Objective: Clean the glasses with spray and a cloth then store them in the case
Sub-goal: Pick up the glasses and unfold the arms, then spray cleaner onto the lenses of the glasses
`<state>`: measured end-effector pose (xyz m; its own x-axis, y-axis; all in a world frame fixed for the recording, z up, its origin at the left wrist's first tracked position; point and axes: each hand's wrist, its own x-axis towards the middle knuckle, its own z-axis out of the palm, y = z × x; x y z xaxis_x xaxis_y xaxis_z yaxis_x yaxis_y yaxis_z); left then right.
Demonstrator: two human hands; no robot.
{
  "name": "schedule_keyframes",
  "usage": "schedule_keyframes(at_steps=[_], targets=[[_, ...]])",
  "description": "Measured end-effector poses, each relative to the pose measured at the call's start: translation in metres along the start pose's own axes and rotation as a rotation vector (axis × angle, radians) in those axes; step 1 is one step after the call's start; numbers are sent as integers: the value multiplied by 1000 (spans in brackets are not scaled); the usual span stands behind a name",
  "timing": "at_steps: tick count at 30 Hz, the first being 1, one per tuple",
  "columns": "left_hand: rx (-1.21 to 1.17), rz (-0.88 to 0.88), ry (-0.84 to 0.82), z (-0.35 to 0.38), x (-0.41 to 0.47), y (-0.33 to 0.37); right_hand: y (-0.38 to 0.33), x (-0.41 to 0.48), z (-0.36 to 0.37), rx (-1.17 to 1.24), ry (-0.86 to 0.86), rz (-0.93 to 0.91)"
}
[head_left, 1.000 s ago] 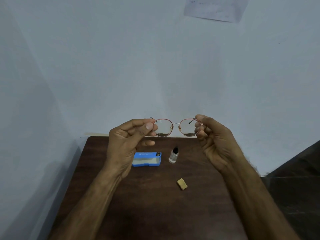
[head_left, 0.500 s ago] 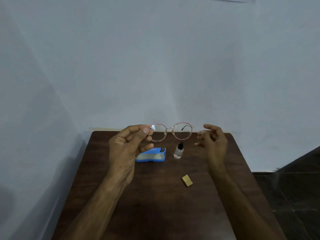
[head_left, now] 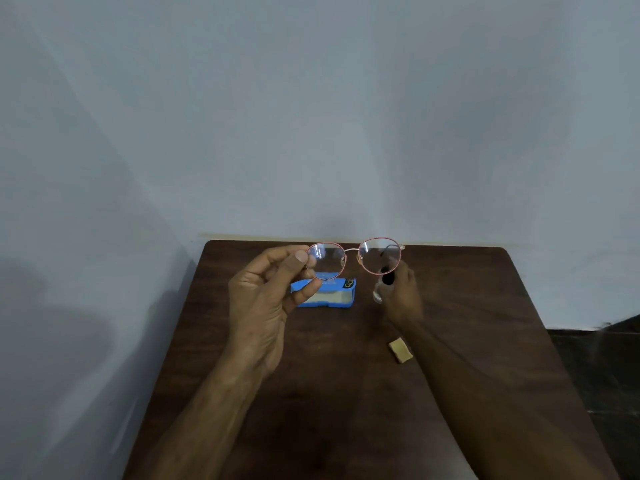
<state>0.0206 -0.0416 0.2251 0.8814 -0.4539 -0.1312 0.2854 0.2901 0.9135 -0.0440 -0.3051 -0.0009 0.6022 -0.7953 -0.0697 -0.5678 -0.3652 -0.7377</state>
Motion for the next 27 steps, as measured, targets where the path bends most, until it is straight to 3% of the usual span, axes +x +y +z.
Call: schedule_keyframes(at_steps=[12,23,27], targets=[[-17,-17,32,-8,5,-3,8,4,28,93,36,67],[-90,3,79,-16,4,-1,-94,-104,-63,497,191,-235],[-134,-4,105,-14,2,-4,-114,-149,-90,728,92,-267]])
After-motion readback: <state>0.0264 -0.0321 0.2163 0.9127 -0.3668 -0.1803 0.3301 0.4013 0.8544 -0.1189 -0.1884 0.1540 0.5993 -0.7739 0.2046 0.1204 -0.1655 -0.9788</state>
